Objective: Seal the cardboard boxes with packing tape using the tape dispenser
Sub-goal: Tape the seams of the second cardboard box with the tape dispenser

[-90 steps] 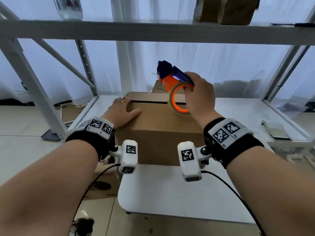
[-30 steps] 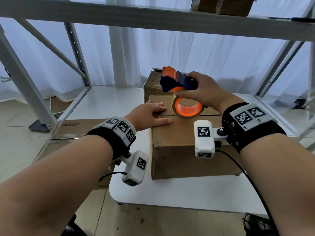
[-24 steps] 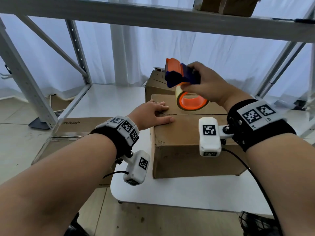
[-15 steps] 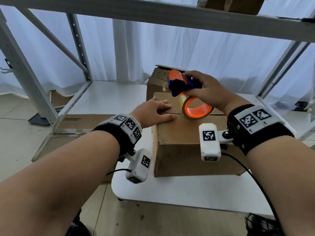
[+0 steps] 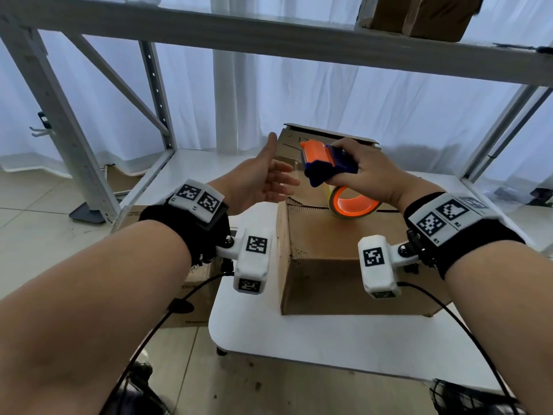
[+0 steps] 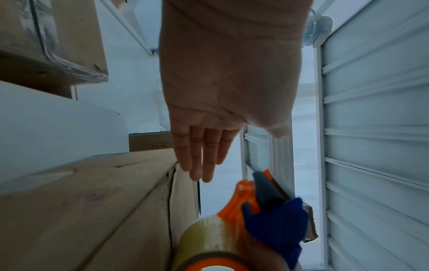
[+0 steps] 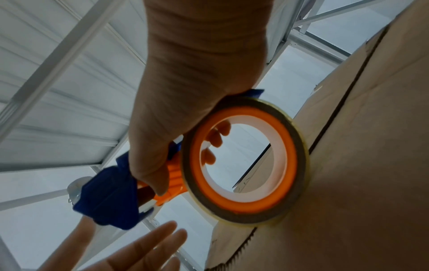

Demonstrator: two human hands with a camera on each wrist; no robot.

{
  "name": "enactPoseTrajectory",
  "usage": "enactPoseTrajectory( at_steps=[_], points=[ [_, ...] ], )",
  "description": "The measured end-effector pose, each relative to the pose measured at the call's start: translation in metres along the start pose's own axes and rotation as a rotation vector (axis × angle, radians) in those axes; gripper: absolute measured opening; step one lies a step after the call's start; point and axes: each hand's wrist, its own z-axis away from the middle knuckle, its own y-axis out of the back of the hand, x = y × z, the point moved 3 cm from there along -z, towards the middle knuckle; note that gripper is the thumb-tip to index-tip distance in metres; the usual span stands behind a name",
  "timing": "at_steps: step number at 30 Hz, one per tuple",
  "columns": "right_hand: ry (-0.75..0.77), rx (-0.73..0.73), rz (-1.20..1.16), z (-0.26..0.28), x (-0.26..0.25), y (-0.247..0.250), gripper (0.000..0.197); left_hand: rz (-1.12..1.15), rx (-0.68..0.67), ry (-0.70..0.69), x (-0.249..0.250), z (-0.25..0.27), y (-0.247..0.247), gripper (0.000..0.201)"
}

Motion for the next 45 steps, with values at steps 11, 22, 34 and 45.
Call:
enactPoseTrajectory(
  at_steps=[11, 22, 34, 45],
  points=[
    [-0.007, -0.058, 0.145, -0.006, -0.006, -0.003, 0.045, -0.092, 0.072, -0.059, 0.010, 0.011, -0.003, 0.016],
    [0.015, -0.090, 0.271, -0.013, -0.012, -0.007, 0.042, 0.027, 0.083, -0.036, 0.007, 0.017, 0.000, 0.008],
    [0.091, -0.127, 0.336, -0.012, -0.022, -0.007, 0.065, -0.060, 0.300, -0.037, 0.013, 0.022, 0.034, 0.014],
    [0.060, -0.150, 0.484, 0.007, -0.016, 0.005, 0.061, -0.177, 0.247, -0.081, 0.010, 0.036, 0.011, 0.014]
  ],
)
